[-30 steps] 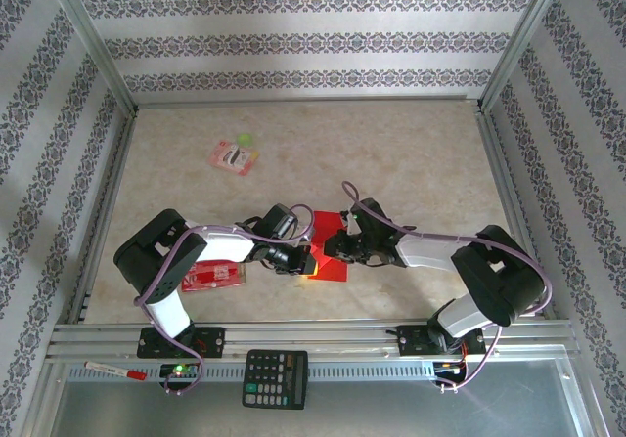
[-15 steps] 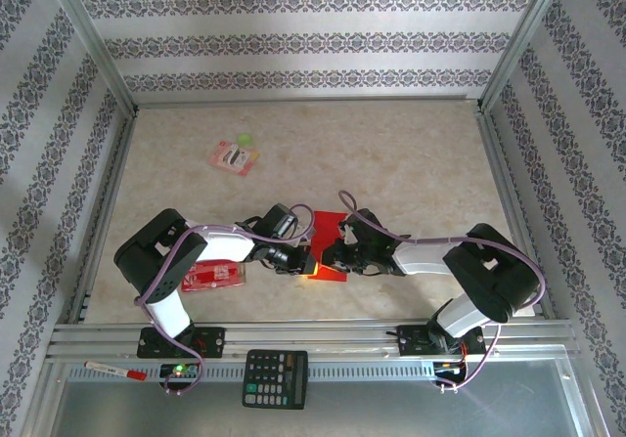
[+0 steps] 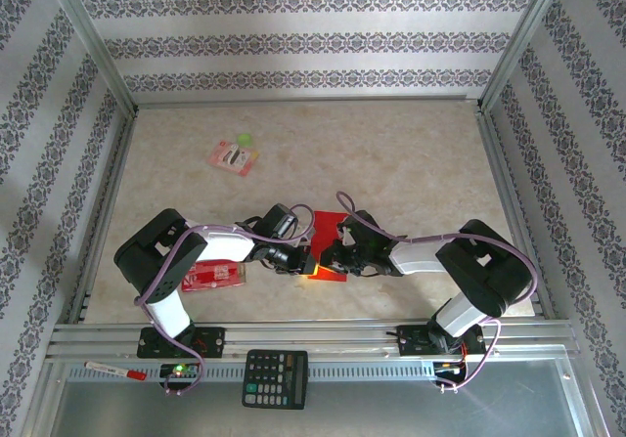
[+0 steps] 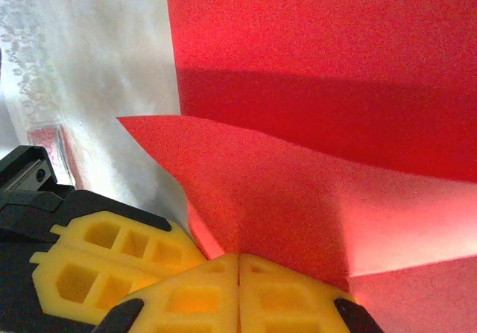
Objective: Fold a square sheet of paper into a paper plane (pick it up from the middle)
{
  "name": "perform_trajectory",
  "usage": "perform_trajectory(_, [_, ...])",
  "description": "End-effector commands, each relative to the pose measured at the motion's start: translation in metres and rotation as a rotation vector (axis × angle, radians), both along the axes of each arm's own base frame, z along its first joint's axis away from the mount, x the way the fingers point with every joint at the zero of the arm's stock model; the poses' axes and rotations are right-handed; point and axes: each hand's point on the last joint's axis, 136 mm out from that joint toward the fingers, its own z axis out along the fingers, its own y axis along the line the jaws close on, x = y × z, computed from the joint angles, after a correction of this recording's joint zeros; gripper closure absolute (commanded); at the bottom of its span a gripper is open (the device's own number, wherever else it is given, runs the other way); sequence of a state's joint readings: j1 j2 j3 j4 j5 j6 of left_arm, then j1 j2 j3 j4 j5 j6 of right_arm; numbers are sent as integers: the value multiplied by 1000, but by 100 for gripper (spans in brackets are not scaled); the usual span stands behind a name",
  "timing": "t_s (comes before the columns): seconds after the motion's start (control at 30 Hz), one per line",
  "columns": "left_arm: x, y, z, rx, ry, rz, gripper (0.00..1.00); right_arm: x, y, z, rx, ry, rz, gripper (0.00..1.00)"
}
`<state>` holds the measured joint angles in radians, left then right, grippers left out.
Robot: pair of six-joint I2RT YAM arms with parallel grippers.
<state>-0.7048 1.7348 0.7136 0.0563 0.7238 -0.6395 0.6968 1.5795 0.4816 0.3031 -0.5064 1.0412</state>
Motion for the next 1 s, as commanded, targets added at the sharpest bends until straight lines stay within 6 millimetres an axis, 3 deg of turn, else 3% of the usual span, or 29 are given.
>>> perform_trajectory(0.0, [-34, 60, -63, 311, 133, 24, 100, 4, -18, -19, -83, 25, -37, 94])
perform_trajectory(0.47, [-44, 72, -73, 357, 152, 5, 100, 33, -57, -32, -159, 35, -132, 94])
perform_trajectory(0.97, [-42, 70, -68, 348, 142, 6, 100, 59, -109, -41, -244, 38, -311, 95])
